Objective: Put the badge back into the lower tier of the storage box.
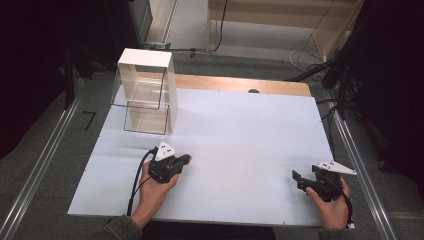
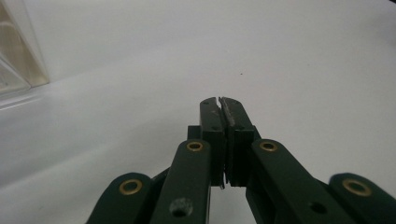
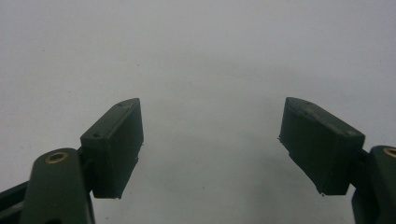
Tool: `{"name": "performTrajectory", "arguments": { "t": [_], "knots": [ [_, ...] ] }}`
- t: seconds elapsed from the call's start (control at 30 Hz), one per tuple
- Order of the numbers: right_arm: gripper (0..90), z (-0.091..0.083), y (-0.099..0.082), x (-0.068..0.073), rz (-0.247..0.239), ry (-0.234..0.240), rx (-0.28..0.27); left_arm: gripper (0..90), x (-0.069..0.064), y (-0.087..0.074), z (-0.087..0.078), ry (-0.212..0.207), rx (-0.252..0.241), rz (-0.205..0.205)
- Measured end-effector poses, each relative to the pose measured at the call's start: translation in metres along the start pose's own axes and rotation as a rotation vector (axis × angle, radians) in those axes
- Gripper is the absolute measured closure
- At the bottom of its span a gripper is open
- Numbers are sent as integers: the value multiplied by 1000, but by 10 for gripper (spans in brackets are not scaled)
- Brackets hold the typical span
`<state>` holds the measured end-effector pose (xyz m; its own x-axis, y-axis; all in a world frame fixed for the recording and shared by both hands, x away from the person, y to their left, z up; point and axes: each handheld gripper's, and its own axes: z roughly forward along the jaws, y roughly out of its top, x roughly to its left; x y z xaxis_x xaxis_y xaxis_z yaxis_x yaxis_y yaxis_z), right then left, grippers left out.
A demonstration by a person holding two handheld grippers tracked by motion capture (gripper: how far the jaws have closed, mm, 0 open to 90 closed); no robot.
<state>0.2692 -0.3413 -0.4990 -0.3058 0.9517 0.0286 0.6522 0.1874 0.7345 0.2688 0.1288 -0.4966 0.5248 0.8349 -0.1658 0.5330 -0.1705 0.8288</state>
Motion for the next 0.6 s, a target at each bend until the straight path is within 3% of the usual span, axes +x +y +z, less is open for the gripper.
{"name": "performTrajectory", "arguments": {
  "t": [0.6],
  "knots": [
    [201, 0, 0, 0, 3, 1, 1, 896, 6, 5, -13, -14, -25, -33]
  ]
}}
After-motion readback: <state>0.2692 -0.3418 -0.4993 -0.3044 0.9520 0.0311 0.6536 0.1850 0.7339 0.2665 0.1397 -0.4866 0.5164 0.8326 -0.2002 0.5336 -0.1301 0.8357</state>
